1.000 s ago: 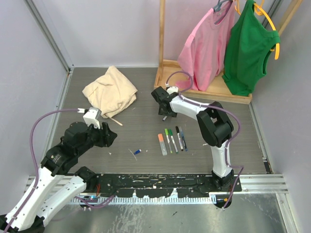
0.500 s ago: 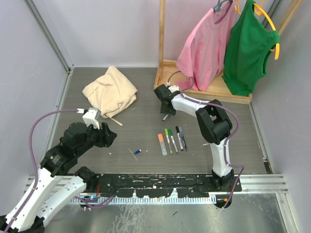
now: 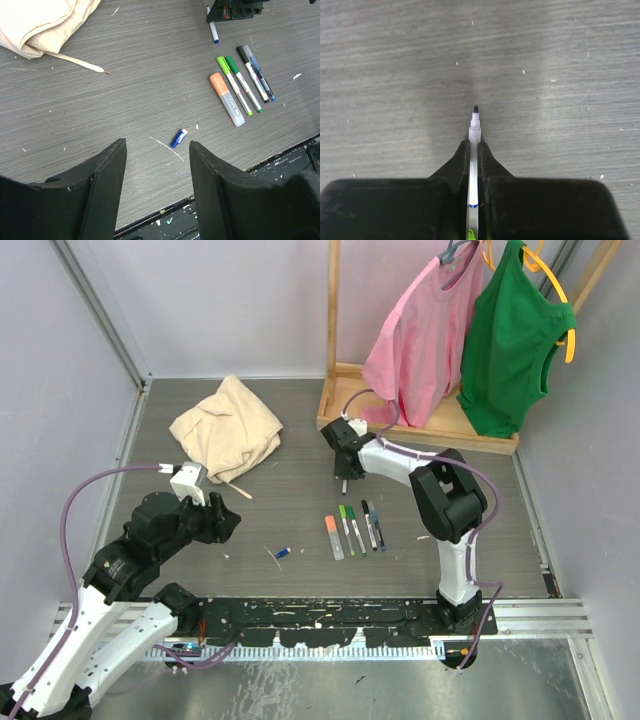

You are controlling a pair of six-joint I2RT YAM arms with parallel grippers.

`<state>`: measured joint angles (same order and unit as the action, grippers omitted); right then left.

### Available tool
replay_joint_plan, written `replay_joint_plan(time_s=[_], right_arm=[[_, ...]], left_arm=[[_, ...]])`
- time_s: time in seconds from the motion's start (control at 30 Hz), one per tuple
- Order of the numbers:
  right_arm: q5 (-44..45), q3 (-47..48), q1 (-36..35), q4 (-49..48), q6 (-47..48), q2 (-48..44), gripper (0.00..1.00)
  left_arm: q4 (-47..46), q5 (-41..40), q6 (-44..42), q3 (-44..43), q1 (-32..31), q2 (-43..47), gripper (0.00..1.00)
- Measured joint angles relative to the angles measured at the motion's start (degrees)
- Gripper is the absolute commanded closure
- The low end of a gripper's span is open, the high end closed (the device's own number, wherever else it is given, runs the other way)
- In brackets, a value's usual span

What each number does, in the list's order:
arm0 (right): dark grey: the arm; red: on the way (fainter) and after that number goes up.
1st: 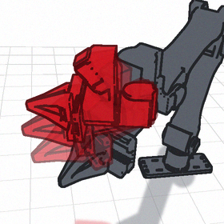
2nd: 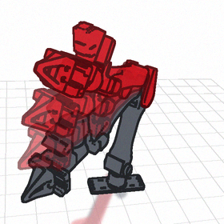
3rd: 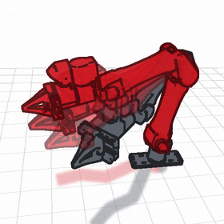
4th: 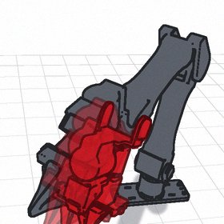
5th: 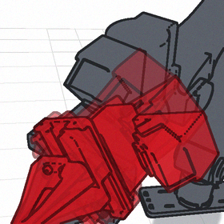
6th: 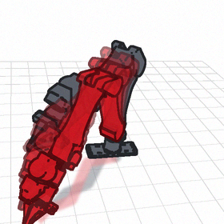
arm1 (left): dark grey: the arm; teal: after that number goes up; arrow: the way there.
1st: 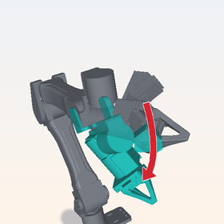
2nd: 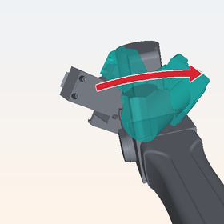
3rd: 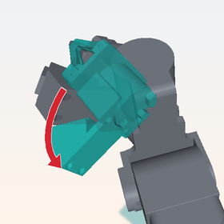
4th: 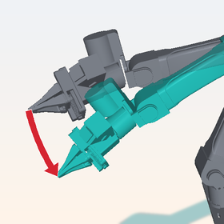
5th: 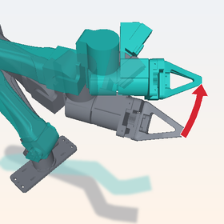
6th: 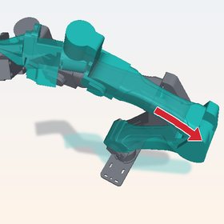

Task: Insert the pens into the pen caps
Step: Pick up the pen from the center of the board.

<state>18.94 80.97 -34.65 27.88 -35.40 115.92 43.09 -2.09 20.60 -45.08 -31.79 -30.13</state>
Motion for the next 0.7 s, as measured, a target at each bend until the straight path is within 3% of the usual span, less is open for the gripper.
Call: replay_joint_plan(time_s=[0.23, 0.5, 0.7], right_arm=[[-6.0, -9.1, 0.0, -5.4, 3.1, -10.5, 1.00], [-19.1, -19.8, -0.6, -21.2, 5.2, -29.7, 1.00], [-24.5, -28.3, -2.9, -32.9, 2.6, -36.9, 1.00]], left_arm=[[-1.3, 0.9, 1.2, 0.8, 0.0, -0.2, 0.44], [-7.3, 5.0, 4.2, 2.6, 0.0, -3.2, 0.44], [-13.0, 7.6, 6.0, 2.7, 0.0, -3.8, 0.44]])
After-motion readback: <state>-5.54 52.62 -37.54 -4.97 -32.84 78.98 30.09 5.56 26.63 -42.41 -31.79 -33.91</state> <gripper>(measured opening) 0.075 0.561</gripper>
